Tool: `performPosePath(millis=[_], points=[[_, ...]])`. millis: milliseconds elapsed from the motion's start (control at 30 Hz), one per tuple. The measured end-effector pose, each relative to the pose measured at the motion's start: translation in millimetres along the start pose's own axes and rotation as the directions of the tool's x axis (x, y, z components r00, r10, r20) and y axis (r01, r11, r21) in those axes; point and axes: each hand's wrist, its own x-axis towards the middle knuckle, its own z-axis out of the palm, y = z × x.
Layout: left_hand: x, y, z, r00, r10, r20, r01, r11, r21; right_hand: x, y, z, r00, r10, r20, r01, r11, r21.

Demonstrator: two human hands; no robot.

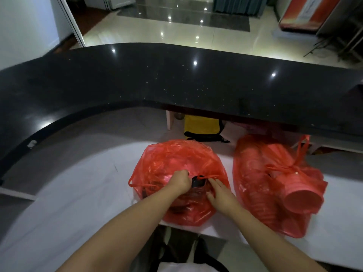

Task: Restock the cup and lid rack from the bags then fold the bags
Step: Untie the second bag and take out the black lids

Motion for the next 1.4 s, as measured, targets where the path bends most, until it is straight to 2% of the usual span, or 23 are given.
performPosePath(millis=[133, 267, 433, 533, 600, 733, 833, 1000, 1067, 1167, 1233, 1300, 1400], points=[[14, 5, 13, 0.989, -0.061, 0.136, 0.068, 0.997, -0.043, 3, 12, 5, 0.995, 0.025, 0.093, -0.037, 0.992, 0.124], [21, 5, 21, 0.984, -0.116, 0.138, 0.129, 0.987, -0.094, 6, 16, 10, 0.990, 0.048, 0.135, -0.072, 0.982, 0.174], [22, 10, 17, 0.976, -0.144, 0.163, 0.186, 0.942, -0.279, 10, 17, 2, 0.993, 0.045, 0.108, -0.068, 0.973, 0.220], [20, 15, 0, 0.983, -0.149, 0.103, 0.171, 0.950, -0.262, 11, 10, -8, 0.999, 0.052, 0.002, -0.051, 0.976, 0.210], [15, 17, -18, 0.990, -0.134, 0.048, 0.142, 0.963, -0.228, 11, 1, -20, 0.990, 0.031, -0.139, -0.009, 0.987, 0.158], [-4, 17, -57, 0.993, -0.075, -0.088, 0.056, 0.978, -0.199, 12, -31, -45, 0.916, -0.194, -0.351, 0.206, 0.978, -0.003], [-23, 9, -79, 0.983, -0.049, -0.177, 0.006, 0.973, -0.232, 17, -58, -58, 0.841, -0.328, -0.431, 0.358, 0.934, -0.012], [-71, -14, -99, 0.961, -0.108, -0.254, 0.001, 0.921, -0.390, 30, -99, -71, 0.893, -0.351, -0.281, 0.403, 0.902, 0.155], [-95, -27, -102, 0.949, -0.137, -0.285, -0.016, 0.879, -0.477, 35, -115, -74, 0.905, -0.397, -0.149, 0.420, 0.889, 0.183], [-136, -49, -98, 0.929, -0.170, -0.329, -0.024, 0.859, -0.512, 33, -139, -70, 0.860, -0.502, 0.089, 0.453, 0.833, 0.317], [-165, -66, -89, 0.882, -0.192, -0.431, -0.012, 0.904, -0.427, 24, -159, -58, 0.856, -0.495, 0.152, 0.385, 0.805, 0.452], [-198, -83, -74, 0.789, -0.240, -0.565, 0.027, 0.933, -0.359, 12, -181, -40, 0.863, -0.454, 0.221, 0.297, 0.810, 0.506], [-247, -111, -48, 0.668, -0.281, -0.689, 0.056, 0.942, -0.330, -15, -213, -3, 0.758, -0.427, 0.494, 0.003, 0.758, 0.652]])
